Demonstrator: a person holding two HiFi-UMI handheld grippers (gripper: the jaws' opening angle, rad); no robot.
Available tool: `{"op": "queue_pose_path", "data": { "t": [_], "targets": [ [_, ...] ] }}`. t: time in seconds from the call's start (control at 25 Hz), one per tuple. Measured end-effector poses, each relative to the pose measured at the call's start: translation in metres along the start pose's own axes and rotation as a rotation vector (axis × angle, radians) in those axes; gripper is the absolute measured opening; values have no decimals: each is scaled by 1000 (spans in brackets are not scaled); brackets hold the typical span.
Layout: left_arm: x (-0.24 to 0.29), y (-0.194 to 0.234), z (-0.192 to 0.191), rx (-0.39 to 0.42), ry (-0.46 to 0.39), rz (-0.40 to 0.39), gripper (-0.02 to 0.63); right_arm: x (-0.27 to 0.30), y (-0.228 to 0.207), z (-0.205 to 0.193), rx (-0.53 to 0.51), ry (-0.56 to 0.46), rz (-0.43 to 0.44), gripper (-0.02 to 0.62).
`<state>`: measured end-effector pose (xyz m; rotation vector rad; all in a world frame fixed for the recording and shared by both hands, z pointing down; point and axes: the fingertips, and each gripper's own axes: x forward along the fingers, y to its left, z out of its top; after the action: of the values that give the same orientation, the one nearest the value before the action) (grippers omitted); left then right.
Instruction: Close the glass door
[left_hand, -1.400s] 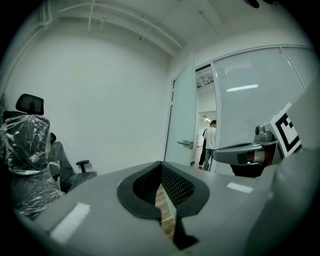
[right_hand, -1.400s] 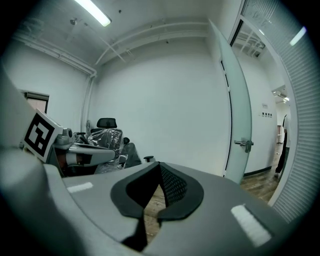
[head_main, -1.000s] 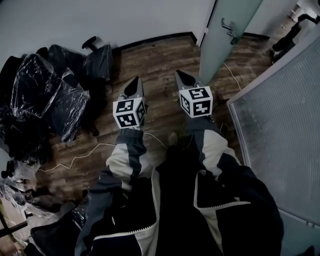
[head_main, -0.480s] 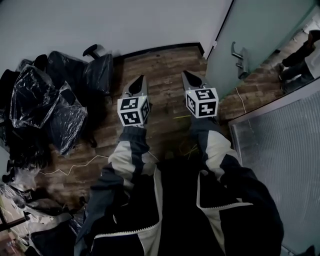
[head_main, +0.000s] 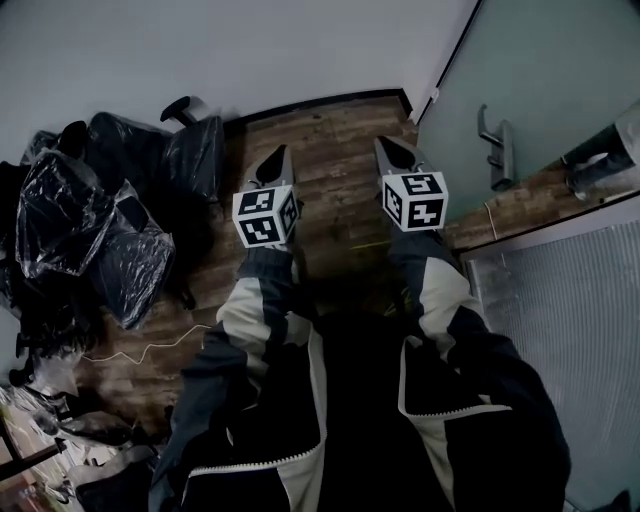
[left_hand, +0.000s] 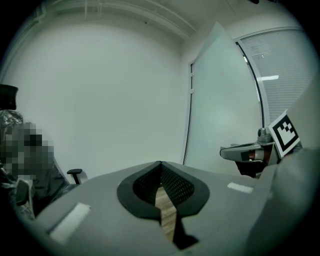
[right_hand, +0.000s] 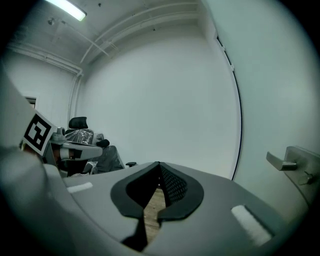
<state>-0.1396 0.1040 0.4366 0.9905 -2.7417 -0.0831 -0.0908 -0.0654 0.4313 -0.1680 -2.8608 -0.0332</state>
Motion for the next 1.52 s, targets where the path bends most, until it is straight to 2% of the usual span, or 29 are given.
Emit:
{"op": "queue_pose_path", "data": {
  "t": [0.28,0.48,0.84,1.08,1.36,1.52],
  "targets": [
    [77,46,17,-16,4,-96,0,58,-30,20,8,6,-121,3],
    [134,73,38,12,11,-196,0,99,-48,42,44,-7,-235,3],
    [201,76,45,45,42,-339,0,124,-83,40,98,5,-388,3],
    [239,26,44,63,60,-435,0,108,-126,29,121,19,-467,3],
    [282,-79,65,97,46,-616,0,59,-191,31,154,-6,-594,3],
    [288,-159,58,137,68,-793,0,15,-214,19,194,-14,-715,3]
  ]
}}
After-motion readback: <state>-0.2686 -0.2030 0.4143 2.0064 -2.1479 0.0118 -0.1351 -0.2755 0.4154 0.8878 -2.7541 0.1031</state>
